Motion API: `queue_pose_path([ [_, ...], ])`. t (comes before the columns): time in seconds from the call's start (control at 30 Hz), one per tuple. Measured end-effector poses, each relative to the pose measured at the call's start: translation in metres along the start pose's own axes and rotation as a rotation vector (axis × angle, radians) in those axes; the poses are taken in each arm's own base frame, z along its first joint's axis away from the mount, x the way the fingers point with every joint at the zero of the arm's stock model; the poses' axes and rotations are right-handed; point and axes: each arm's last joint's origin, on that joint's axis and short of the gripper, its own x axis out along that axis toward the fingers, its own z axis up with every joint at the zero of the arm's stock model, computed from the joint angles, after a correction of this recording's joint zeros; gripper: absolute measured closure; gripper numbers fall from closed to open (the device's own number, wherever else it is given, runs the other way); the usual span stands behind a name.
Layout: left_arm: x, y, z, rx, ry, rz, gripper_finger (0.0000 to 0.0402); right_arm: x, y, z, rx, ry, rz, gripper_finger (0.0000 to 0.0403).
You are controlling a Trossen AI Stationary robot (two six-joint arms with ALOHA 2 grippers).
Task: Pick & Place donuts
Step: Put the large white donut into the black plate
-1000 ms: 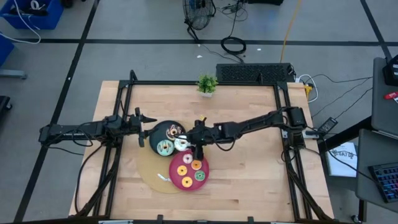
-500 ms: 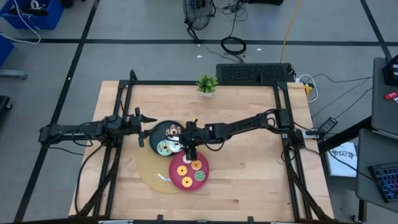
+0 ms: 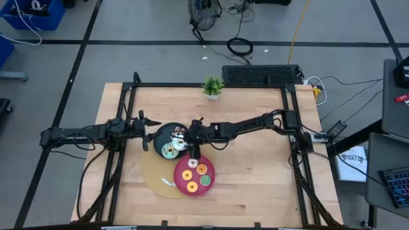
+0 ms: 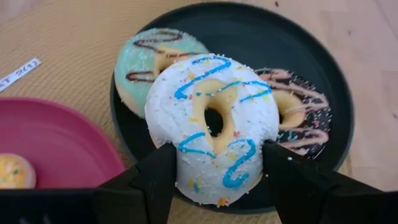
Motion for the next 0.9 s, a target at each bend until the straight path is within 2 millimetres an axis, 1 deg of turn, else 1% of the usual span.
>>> queue_pose_path([
  [0.17,0.000,0.000,0.000,0.000,0.000,0.000,0.0188,0.000,-0.005,-0.003,0.007,0.031,-0.009,0.0190],
  [0.3,0.000,0.000,0.000,0.000,0.000,0.000,0.0188,0.000,-0.005,-0.006,0.028,0.061,-0.008,0.0190],
  [0.67,0.000,0.000,0.000,0.000,0.000,0.000,0.0188,0.000,0.007,-0.003,0.014,0.029,0.010,0.0189],
  [0.77,0.000,0.000,0.000,0.000,0.000,0.000,0.0188,0.000,0.007,-0.002,-0.007,0.018,0.011,0.0179],
  [0.9,0.000,0.000,0.000,0.000,0.000,0.000,0.0188,0.000,0.007,-0.002,-0.012,0.018,0.011,0.0151],
])
